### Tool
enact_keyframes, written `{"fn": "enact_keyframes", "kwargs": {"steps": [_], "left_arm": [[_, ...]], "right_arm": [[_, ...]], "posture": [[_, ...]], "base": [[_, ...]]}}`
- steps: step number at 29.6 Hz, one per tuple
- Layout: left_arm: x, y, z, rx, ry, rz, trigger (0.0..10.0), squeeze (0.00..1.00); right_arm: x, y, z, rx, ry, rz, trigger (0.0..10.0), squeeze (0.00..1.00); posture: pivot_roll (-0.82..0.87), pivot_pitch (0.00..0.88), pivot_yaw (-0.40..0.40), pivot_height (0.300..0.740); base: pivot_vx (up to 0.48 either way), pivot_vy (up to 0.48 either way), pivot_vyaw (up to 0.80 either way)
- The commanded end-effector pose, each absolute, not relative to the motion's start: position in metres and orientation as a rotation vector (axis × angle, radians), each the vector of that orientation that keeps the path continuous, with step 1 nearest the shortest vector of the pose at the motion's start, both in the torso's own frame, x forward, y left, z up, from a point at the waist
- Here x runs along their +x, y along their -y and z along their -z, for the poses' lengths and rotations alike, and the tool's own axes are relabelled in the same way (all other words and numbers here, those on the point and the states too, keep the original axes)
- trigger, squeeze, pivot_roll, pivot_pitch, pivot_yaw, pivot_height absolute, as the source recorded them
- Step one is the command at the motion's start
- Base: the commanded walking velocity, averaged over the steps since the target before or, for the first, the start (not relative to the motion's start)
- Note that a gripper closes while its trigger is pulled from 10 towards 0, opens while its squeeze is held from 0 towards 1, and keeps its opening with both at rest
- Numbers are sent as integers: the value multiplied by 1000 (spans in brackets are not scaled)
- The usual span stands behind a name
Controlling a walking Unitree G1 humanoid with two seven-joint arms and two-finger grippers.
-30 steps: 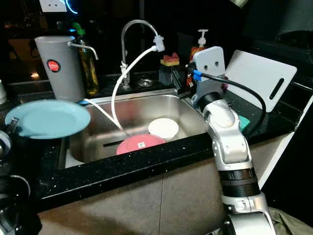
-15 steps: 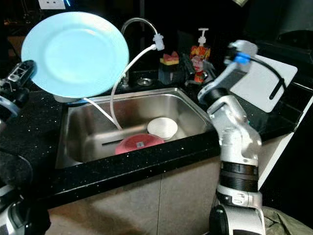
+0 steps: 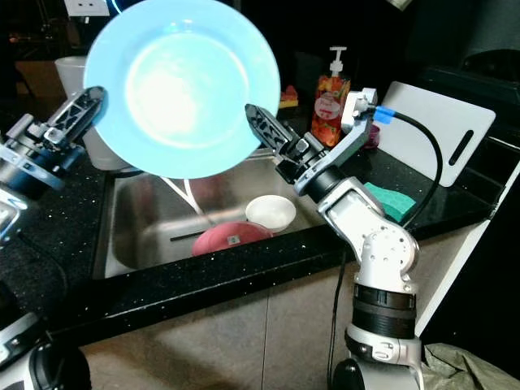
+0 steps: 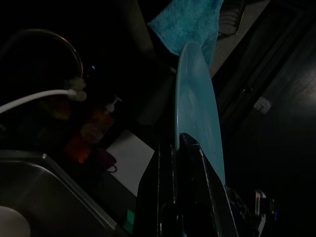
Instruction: Kitchen organization
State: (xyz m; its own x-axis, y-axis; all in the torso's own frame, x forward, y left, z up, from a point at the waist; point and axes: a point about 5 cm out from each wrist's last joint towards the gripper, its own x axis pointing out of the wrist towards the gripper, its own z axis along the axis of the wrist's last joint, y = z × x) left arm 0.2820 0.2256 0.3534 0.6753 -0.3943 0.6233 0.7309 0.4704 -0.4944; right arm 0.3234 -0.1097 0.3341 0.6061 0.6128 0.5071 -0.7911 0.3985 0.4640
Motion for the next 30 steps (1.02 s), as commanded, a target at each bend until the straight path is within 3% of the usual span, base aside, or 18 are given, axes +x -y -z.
{"fn": "enact_keyframes", "kwargs": {"steps": [1,3,4,6,7,25,26,30], "left_arm": [[278,-221,-356,-798,477,757,10000,0],[277,-220,-356,-793,473,768,10000,0],[277,-216,-355,-782,463,788,10000,0],[276,-213,-354,-772,453,797,10000,0],[276,-212,-353,-766,446,799,10000,0],[285,-209,-339,-693,389,637,10000,0],[288,-211,-338,-706,397,605,10000,1000],[290,-213,-339,-715,407,588,10000,1000]], "right_arm": [[319,111,-335,757,282,-919,10000,0],[318,110,-336,761,286,-927,10000,0],[316,109,-337,762,291,-927,3020,0],[316,109,-337,769,291,-908,3020,0],[316,109,-337,773,293,-906,0,0],[316,116,-337,734,321,-843,0,0],[315,116,-336,729,318,-844,0,0],[315,115,-336,723,318,-850,0,0]], "posture": [[108,36,-35,740],[108,36,-35,740],[109,37,-35,740],[109,37,-35,740],[109,37,-35,740],[109,39,-36,740],[109,39,-36,740],[128,47,-32,740]], "base": [[0,0,0],[0,0,0],[0,0,0],[0,0,0],[0,0,0],[0,0,0],[0,0,0],[0,0,0]]}}
